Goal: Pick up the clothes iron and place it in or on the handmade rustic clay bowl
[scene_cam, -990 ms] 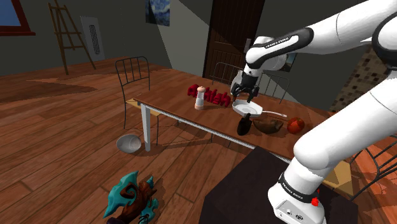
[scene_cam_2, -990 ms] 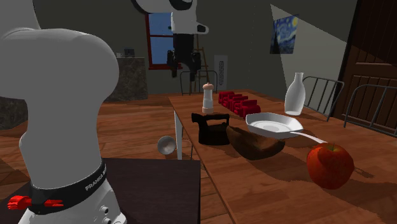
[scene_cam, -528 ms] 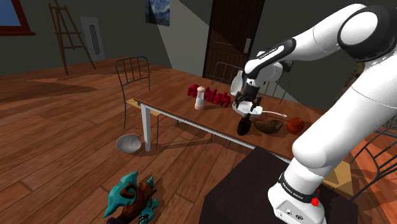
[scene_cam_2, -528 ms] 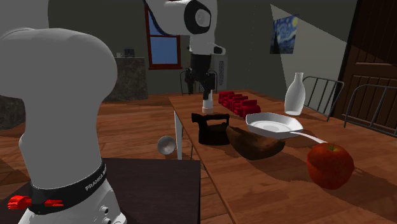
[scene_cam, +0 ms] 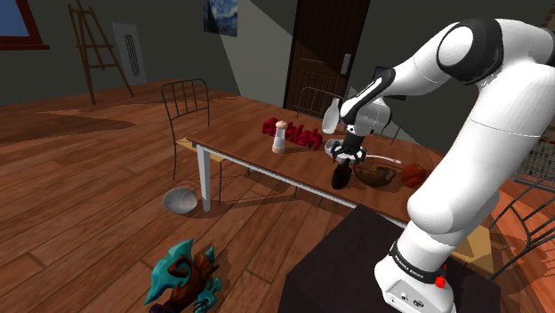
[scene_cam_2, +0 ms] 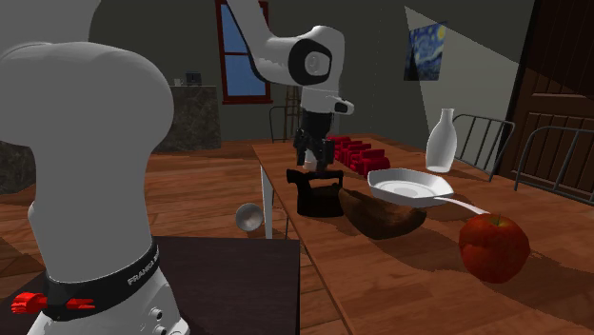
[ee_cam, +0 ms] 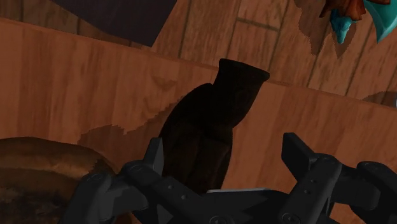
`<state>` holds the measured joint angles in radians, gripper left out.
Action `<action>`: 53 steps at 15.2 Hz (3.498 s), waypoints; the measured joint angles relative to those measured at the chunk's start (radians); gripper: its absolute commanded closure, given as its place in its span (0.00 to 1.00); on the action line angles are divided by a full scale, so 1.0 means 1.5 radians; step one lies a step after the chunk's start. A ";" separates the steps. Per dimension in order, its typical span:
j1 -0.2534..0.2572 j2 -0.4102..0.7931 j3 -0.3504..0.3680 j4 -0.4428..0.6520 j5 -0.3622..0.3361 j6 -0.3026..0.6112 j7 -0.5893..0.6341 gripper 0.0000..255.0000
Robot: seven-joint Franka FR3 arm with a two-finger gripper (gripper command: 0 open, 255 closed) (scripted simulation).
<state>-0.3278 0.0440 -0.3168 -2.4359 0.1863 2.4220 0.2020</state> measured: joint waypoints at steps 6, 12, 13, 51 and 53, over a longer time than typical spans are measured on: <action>0.000 0.044 0.007 -0.007 0.034 0.046 -0.023 0.00; 0.000 0.045 0.007 -0.008 0.035 0.049 -0.024 1.00; 0.000 0.045 0.007 -0.008 0.035 0.049 -0.024 1.00; -0.005 -0.140 0.003 0.073 -0.079 -0.202 0.075 1.00; -0.005 -0.149 0.005 0.081 -0.082 -0.218 0.080 1.00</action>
<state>-0.3351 -0.1796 -0.3096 -2.3141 0.0631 2.0952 0.3215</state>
